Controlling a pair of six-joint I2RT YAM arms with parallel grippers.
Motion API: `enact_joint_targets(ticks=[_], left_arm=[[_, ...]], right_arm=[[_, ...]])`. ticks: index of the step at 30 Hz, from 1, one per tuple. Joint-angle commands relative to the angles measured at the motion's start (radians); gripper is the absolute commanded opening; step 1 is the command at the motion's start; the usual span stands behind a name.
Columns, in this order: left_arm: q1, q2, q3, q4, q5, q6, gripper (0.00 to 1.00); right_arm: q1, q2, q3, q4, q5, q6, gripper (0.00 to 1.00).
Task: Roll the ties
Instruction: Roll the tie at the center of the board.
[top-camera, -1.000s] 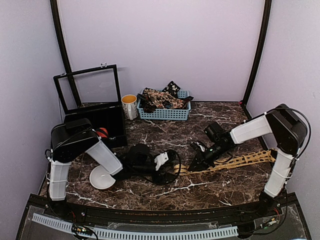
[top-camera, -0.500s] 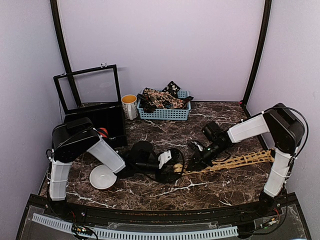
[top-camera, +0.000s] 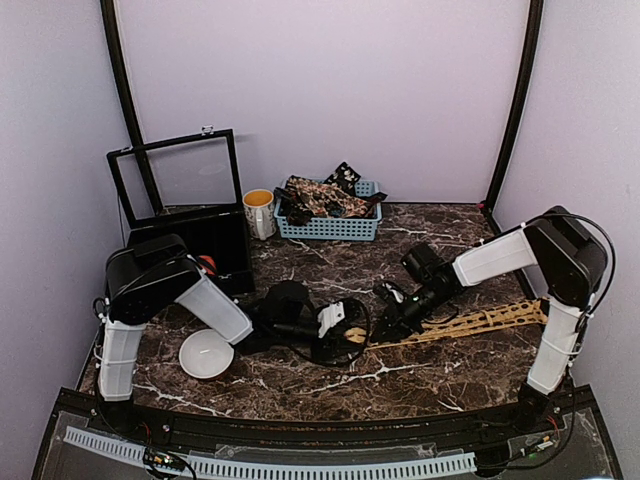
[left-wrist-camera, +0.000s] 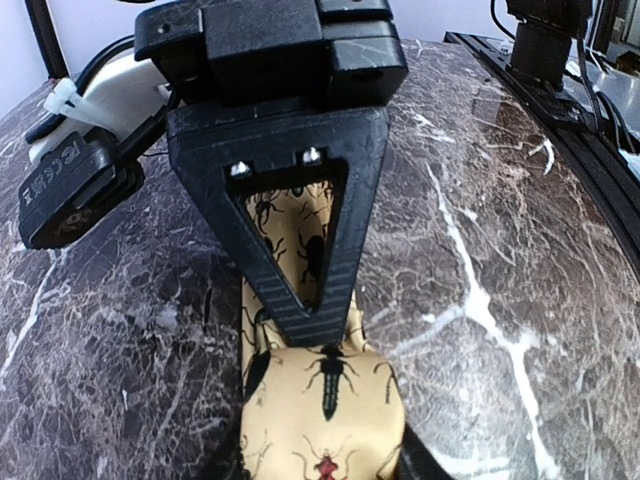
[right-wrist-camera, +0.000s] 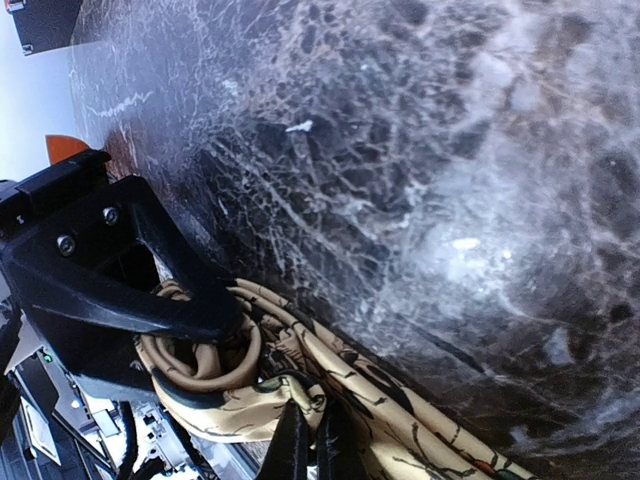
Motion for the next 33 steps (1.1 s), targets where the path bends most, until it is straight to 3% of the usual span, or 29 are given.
enact_joint_targets(ticks=[1, 3, 7, 10, 19, 25, 33], left_arm=[[0.035, -0.043, -0.044, 0.015, 0.082, 0.004, 0.34], [0.059, -0.062, -0.069, 0.007, 0.103, 0.011, 0.33], [0.079, -0.116, -0.119, -0.012, 0.096, 0.037, 0.61], [0.080, -0.137, -0.160, 0.012, 0.063, 0.024, 0.66], [0.077, -0.080, -0.130, 0.087, 0.076, -0.056, 0.65], [0.076, -0.084, -0.100, 0.077, 0.114, -0.054, 0.46], [0.042, -0.070, -0.004, 0.034, 0.171, -0.056, 0.43]], right_arm=[[0.022, 0.035, 0.004, -0.018, 0.055, 0.015, 0.00], [0.028, 0.034, 0.010, -0.015, 0.050, 0.024, 0.00], [0.043, 0.049, 0.023, -0.003, 0.041, 0.041, 0.00], [0.048, 0.069, 0.032, -0.004, 0.043, 0.039, 0.00], [0.050, 0.095, 0.041, -0.021, 0.054, 0.032, 0.00], [0.049, 0.099, 0.041, -0.029, 0.065, 0.030, 0.00], [0.049, 0.114, 0.045, -0.025, 0.065, 0.034, 0.00]])
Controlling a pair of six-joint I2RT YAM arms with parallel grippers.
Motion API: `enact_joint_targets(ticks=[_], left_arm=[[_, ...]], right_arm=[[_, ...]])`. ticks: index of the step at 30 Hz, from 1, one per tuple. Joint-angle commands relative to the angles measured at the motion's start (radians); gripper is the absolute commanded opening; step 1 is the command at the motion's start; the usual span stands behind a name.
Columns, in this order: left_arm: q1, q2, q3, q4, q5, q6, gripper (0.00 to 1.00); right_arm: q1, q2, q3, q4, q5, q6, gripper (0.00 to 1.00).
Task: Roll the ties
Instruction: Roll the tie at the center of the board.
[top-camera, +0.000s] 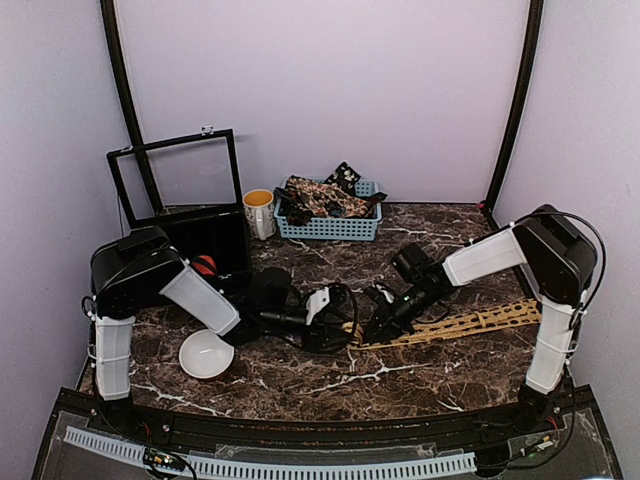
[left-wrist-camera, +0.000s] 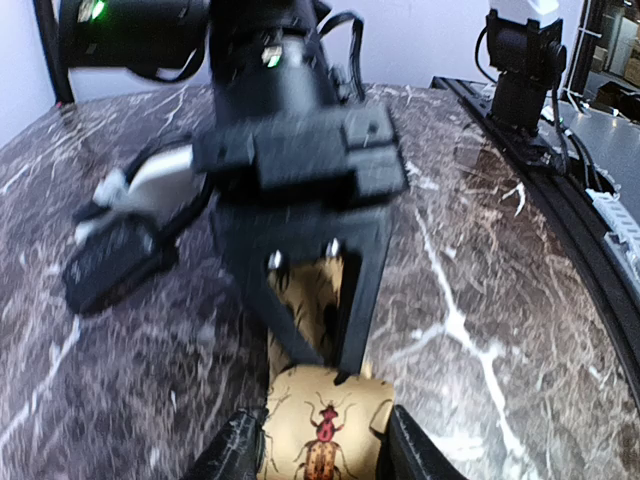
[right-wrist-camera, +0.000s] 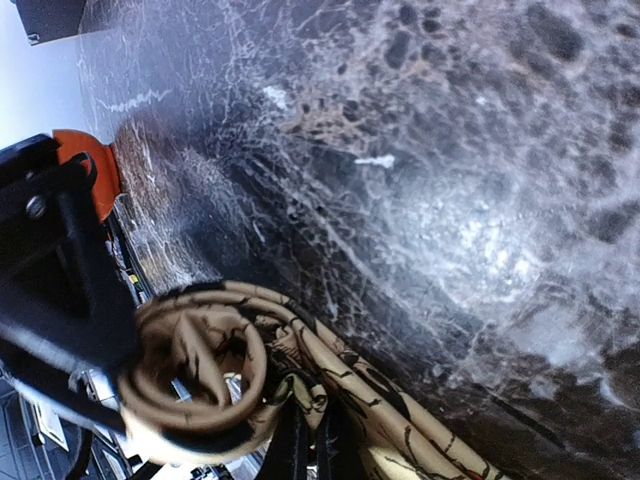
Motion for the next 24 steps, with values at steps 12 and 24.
enact_joint_targets(ticks=[12, 24], left_arm=[[-0.042, 0.145, 0.111, -0.001, -0.029, -0.063, 0.47], [-0.053, 0.135, 0.104, -0.123, -0.130, 0.016, 0.35]], right_arm=[[0.010, 0.052, -0.017, -0.032, 0.096, 0.005, 0.00], [0.001, 0.002, -0.015, -0.027, 0.075, -0.001, 0.00]])
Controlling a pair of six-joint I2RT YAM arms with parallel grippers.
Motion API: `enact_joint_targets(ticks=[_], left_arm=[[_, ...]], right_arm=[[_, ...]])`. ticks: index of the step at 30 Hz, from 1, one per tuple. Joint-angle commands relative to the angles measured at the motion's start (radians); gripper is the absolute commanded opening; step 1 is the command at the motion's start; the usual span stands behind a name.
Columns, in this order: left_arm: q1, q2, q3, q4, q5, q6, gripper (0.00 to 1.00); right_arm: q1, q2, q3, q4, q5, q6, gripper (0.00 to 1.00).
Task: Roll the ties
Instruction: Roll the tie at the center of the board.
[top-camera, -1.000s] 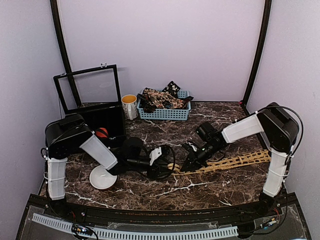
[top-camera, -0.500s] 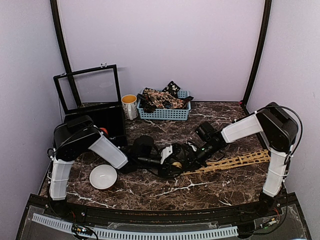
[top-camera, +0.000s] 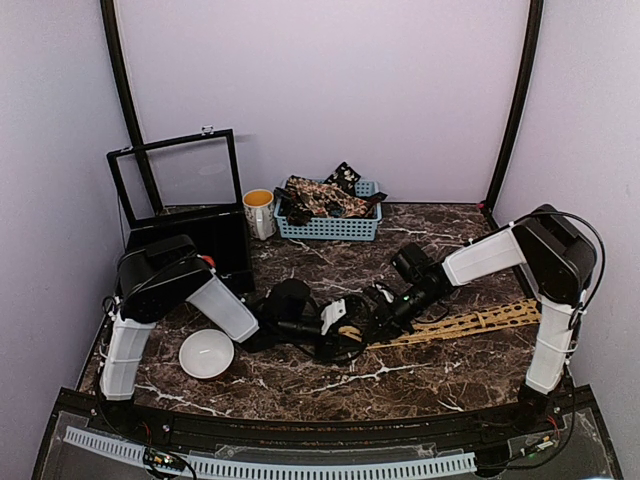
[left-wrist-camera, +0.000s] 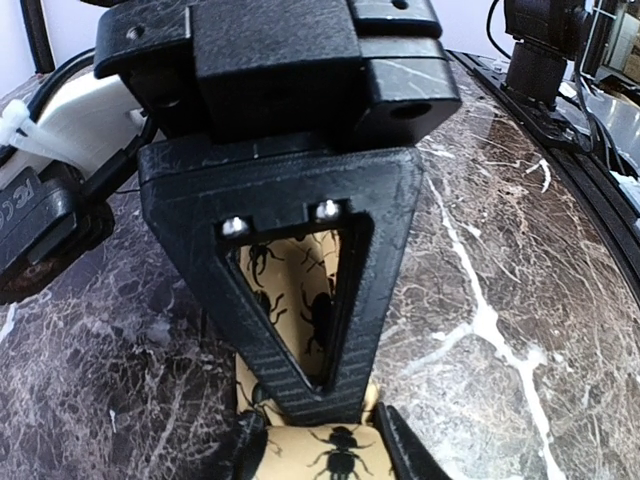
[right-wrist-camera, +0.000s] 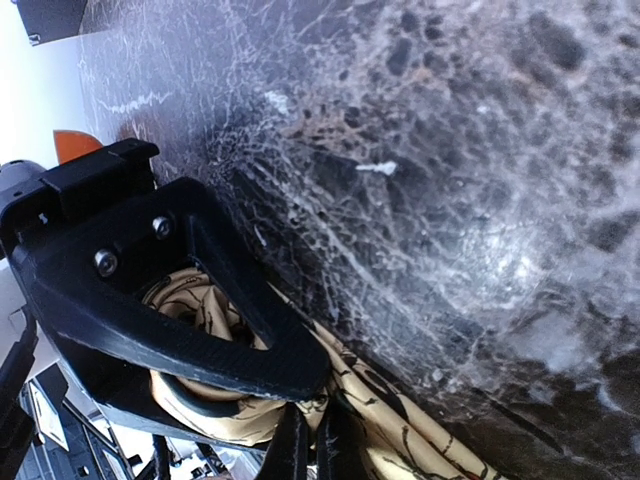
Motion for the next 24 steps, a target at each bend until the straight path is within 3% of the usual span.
enact_joint_targets(ticks=[1, 9, 15, 24], left_arm=[[-0.006, -0.021, -0.018, -0.131, -0.090, 0.042, 0.34], [-0.007, -0.047, -0.049, -0.219, -0.119, 0.076, 0.34], [-0.008, -0.047, -0.039, -0.239, -0.123, 0.077, 0.35], [-0.008, -0.049, -0.035, -0.248, -0.124, 0.079, 0.35]], right_arm=[[-0.008, -0.021, -0.021, -0.033, 0.076, -0.003, 0.03], [-0.050, -0.187, -0.054, 0.039, -0.025, 0.075, 0.35], [0.010, -0.148, -0.037, 0.126, -0.056, 0.162, 0.36], [0.064, -0.058, 0.033, 0.055, -0.011, 0.128, 0.37]])
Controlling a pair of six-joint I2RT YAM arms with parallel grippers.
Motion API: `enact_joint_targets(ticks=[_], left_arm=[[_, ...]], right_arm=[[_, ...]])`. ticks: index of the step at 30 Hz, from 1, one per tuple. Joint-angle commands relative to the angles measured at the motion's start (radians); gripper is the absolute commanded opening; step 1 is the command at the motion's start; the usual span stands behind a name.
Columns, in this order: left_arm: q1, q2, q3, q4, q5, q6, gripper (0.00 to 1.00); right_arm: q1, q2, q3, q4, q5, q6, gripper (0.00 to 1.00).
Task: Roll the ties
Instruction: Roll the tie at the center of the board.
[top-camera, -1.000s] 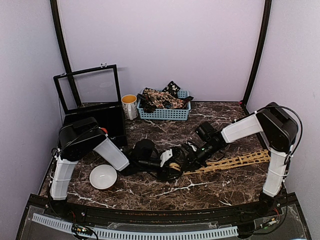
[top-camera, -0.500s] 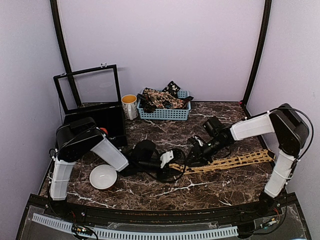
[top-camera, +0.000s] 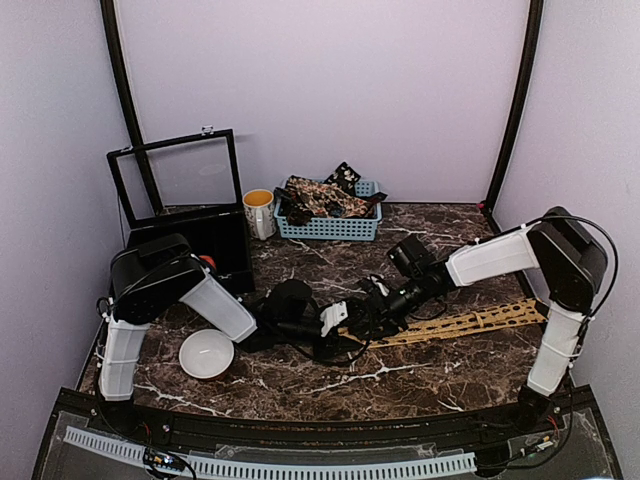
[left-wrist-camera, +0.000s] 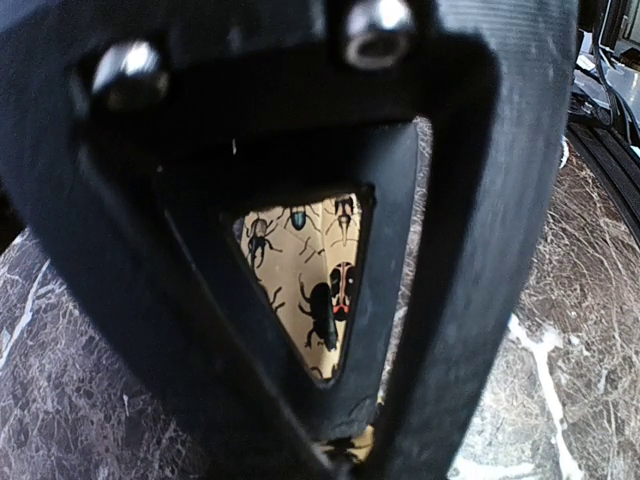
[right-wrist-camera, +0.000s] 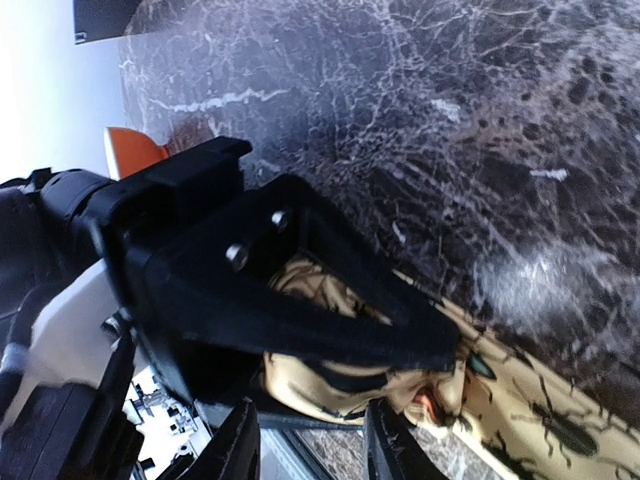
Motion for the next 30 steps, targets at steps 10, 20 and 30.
enact_joint_targets(ticks=[10, 20, 30], left_arm=[[0.002, -0.003, -0.020, -0.170, -0.046, 0.006, 0.35], [0.003, -0.007, -0.024, -0.185, -0.051, 0.008, 0.35], [0.004, -0.010, -0.044, -0.200, -0.065, 0.018, 0.36]], right_arm=[[0.045, 0.100, 0.106, -0.107, 0.127, -0.010, 0.29], [0.036, 0.066, 0.083, -0.151, 0.177, -0.016, 0.00], [-0.046, -0.006, -0.001, -0.150, 0.155, -0.066, 0.00]])
